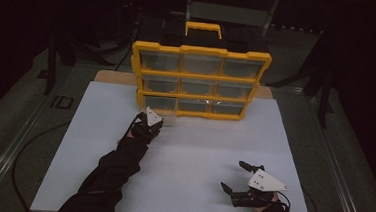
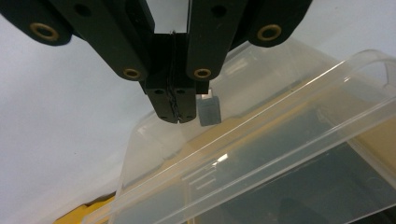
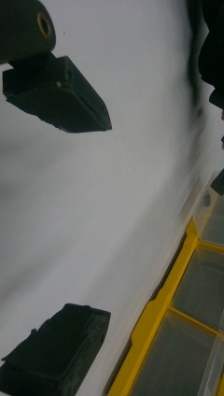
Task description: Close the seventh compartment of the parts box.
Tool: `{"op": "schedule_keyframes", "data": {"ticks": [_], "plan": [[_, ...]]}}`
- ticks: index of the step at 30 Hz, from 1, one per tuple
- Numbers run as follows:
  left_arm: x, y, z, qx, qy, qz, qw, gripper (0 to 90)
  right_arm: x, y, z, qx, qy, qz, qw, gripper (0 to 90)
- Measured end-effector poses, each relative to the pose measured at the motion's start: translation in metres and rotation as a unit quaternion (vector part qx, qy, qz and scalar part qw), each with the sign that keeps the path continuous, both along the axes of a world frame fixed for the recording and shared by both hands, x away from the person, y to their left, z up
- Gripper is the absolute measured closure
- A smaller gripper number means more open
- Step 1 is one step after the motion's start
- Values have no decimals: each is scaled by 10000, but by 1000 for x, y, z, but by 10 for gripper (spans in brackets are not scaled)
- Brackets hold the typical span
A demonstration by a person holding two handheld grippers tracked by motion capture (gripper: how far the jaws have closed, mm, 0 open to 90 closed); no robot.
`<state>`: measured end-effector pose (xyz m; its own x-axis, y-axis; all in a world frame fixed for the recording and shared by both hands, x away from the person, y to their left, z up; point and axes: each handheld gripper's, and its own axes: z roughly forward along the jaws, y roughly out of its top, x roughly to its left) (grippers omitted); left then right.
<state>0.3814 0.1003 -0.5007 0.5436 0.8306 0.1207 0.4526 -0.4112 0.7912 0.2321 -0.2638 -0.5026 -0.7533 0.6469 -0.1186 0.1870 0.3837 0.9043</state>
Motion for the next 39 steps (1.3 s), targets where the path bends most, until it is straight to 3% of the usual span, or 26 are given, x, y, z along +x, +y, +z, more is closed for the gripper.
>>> {"op": "schedule_keyframes", "data": {"ticks": [7, 21, 39], "plan": [[7, -1, 2, 82, 13, 32, 10000, 899, 0, -1, 0, -6, -8, -6, 10000, 83], [20, 0, 0, -28, 19, 89, 10000, 899, 0, -1, 0, -9, -1, -23, 10000, 83], [32, 3, -1, 39, -147, 114, 9998, 900, 0, 0, 0, -13, 6, -24, 10000, 82]]}}
